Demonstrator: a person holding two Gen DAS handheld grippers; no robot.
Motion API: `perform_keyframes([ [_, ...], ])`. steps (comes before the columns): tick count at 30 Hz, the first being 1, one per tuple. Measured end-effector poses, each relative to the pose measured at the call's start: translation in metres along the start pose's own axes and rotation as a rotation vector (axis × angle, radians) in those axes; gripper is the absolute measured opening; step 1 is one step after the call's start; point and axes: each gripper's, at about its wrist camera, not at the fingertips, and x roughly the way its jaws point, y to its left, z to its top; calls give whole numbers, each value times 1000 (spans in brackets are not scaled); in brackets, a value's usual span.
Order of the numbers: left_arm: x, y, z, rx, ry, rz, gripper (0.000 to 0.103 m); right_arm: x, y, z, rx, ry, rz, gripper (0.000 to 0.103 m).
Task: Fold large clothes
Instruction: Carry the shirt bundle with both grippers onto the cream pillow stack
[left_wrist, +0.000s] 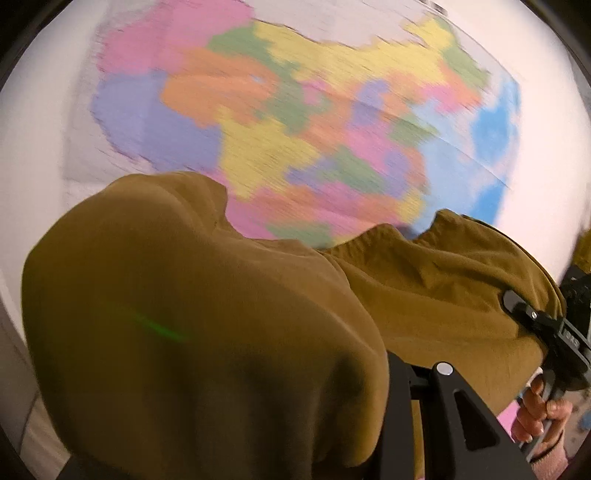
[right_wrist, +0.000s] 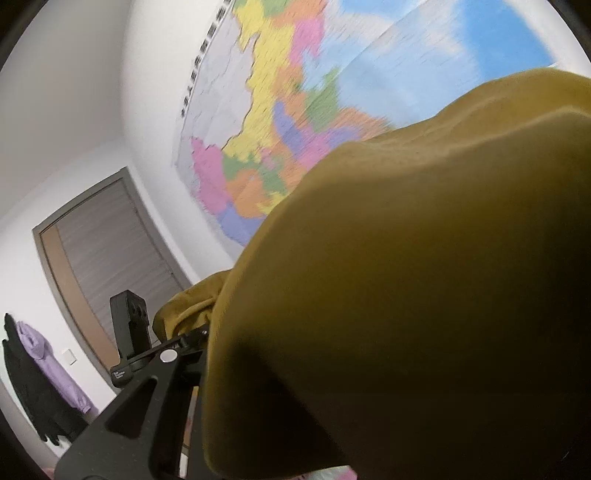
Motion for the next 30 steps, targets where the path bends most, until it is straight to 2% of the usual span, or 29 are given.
perform_keyframes([
  [4, 9, 45, 18, 24, -57, 131, 34, 67, 0, -7, 10, 18, 61, 22],
  [8, 40, 102, 22, -15, -37, 257, 34, 129, -3, -48, -17, 103, 60, 22],
  [11, 77, 151, -5, -45, 43, 353, 34, 170, -24, -91, 25, 234, 47, 24],
  [13, 110, 188, -42, -82, 163, 417, 34, 196, -49, -137, 94, 399, 3, 28],
  [14, 124, 205, -62, -107, 220, 445, 34, 199, -57, -147, 117, 433, -4, 31],
  [15, 131, 215, -75, -122, 251, 463, 35, 198, -70, -164, 162, 471, -5, 33],
  [16, 135, 226, -88, -142, 275, 464, 38, 193, -74, -167, 172, 470, 5, 33],
  [18, 131, 238, -99, -186, 267, 441, 39, 177, -77, -164, 169, 480, 42, 43],
  [19, 128, 242, -100, -205, 260, 427, 39, 167, -77, -159, 161, 488, 56, 45],
  [21, 126, 246, -98, -213, 264, 419, 40, 143, -76, -149, 123, 491, 48, 55],
  [22, 128, 247, -96, -216, 272, 420, 41, 130, -69, -145, 98, 487, 41, 56],
  [24, 133, 248, -91, -224, 281, 419, 42, 116, -77, -130, 43, 466, 6, 54],
  [25, 134, 248, -90, -220, 281, 424, 42, 94, -80, -124, 8, 424, -23, 54],
  [26, 135, 248, -89, -210, 284, 431, 43, 62, -78, -126, -41, 384, -96, 55],
  [27, 137, 245, -90, -208, 289, 438, 44, 28, -60, -140, -78, 355, -150, 55],
  [28, 139, 247, -90, -214, 297, 452, 47, 17, -63, -136, -94, 325, -188, 56],
  [30, 137, 241, -89, -204, 304, 485, 49, 10, -74, -134, -64, 316, -233, 73],
])
